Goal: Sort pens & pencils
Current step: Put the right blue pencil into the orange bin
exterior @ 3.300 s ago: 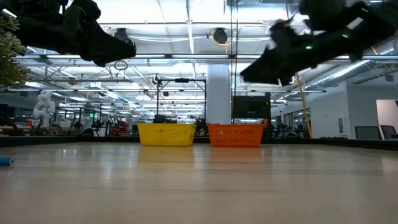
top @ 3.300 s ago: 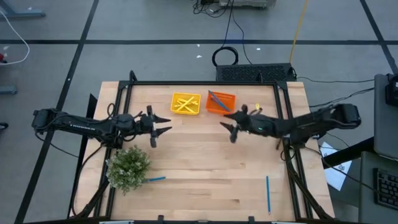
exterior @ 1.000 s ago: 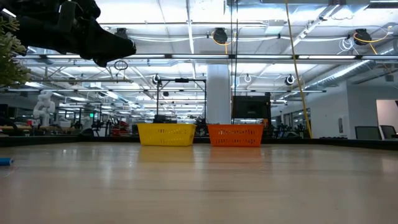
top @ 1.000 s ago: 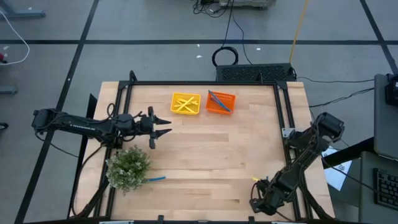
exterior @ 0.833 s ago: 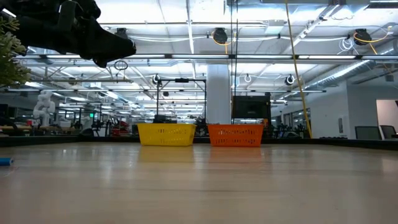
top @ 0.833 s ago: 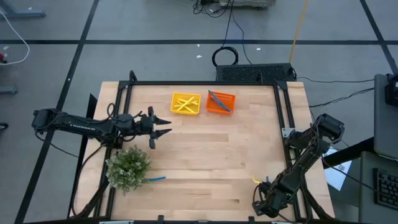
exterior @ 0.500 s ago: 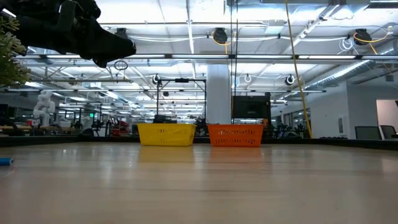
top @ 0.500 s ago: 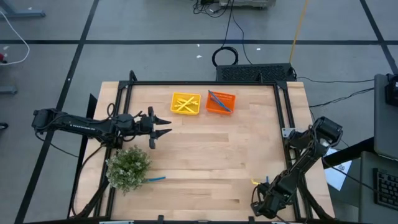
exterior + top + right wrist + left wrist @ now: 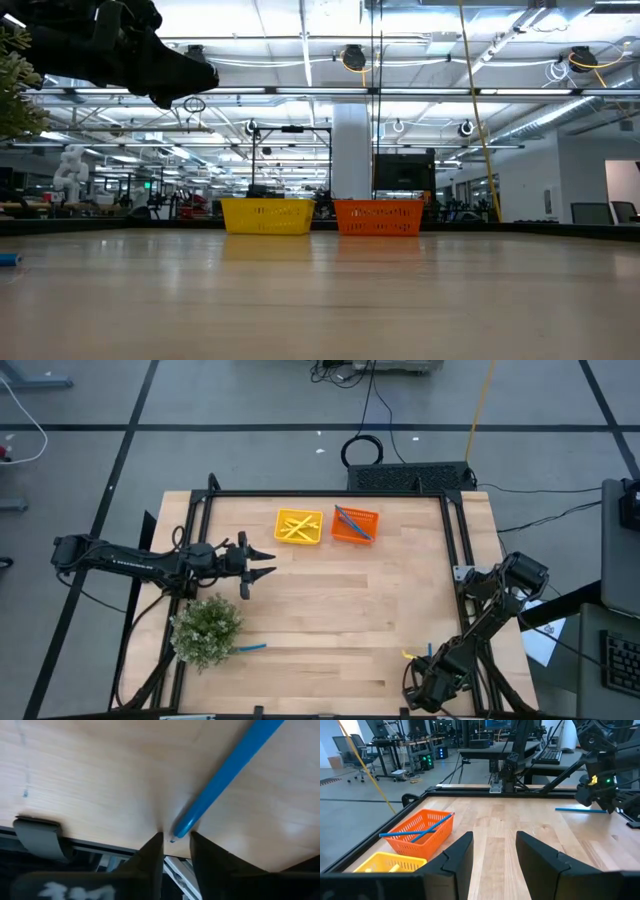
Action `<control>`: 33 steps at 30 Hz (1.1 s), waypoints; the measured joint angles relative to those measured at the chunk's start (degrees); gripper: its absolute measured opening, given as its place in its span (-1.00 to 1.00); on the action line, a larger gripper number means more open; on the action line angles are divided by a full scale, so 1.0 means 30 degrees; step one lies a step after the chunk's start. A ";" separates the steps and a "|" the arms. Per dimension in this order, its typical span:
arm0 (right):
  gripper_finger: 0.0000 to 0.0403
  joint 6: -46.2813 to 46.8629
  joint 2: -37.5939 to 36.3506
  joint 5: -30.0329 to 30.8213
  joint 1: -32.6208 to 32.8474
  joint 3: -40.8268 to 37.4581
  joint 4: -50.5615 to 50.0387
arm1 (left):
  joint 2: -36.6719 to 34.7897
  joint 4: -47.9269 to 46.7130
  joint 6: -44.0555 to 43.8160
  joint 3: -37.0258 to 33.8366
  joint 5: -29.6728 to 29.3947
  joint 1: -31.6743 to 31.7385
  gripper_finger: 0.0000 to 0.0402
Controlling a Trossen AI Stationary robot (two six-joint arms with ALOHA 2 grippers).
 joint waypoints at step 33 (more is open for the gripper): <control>-1.00 -0.4617 -0.2419 0.5098 -0.0092 -0.0044 -0.1473 | 0.0000 -0.0029 -0.0079 -0.0001 0.0007 0.0000 -0.23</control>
